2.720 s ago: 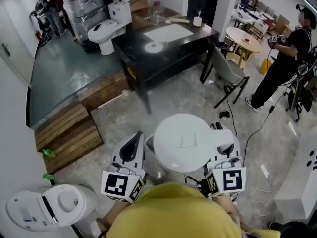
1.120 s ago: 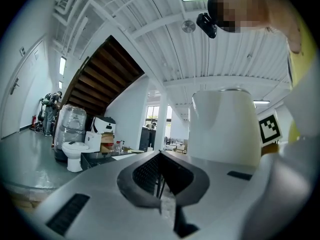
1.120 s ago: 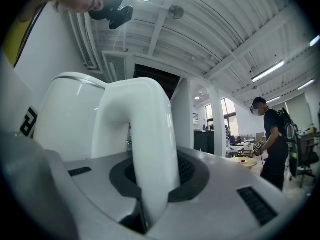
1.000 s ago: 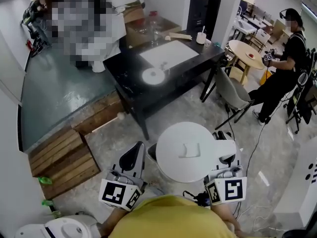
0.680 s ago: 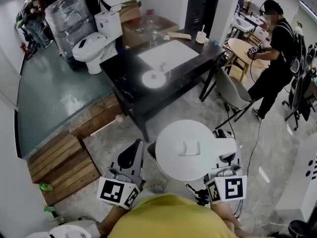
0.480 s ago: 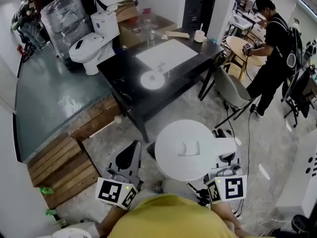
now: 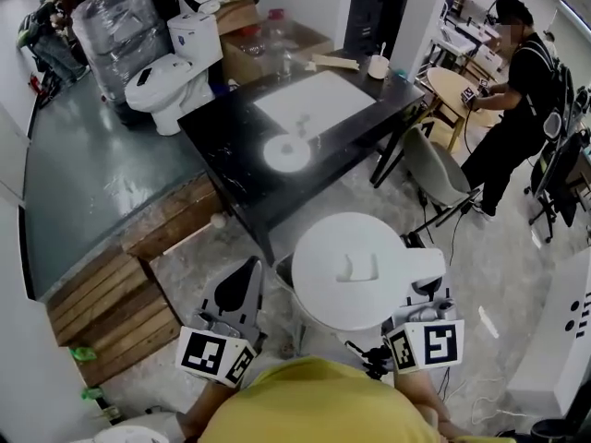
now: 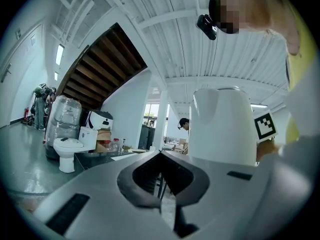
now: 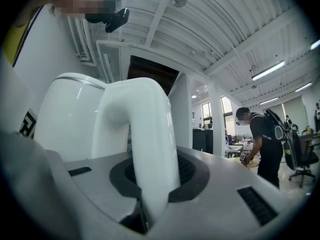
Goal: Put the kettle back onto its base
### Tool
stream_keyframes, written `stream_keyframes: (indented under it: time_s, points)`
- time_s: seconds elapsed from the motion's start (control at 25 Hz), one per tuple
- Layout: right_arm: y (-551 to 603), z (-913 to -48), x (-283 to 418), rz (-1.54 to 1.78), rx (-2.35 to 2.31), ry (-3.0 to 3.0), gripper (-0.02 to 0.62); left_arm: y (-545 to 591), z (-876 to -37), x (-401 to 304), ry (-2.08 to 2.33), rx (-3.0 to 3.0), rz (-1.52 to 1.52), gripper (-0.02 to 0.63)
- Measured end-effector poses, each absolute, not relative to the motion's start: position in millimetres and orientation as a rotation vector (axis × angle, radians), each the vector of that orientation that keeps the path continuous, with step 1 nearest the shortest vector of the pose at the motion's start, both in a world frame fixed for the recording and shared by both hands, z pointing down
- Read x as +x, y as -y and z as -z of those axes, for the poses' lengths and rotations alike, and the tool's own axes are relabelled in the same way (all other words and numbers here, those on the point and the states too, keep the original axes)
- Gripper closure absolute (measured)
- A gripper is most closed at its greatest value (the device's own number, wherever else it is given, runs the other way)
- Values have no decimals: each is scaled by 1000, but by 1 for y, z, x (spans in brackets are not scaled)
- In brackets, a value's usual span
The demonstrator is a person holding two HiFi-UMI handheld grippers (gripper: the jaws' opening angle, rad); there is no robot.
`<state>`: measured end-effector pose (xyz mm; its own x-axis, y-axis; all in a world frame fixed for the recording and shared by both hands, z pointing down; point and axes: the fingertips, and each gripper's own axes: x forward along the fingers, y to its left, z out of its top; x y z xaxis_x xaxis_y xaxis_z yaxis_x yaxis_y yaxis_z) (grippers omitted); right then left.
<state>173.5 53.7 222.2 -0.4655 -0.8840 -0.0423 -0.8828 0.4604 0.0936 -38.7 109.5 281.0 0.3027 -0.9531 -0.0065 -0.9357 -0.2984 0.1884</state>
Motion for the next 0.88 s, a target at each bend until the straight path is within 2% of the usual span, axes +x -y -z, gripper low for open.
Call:
stream_keyframes:
  time_s: [0.88]
  points:
    - [116, -204, 150, 163, 1501, 2783, 528, 36, -258, -65, 1929, 2327, 221, 596]
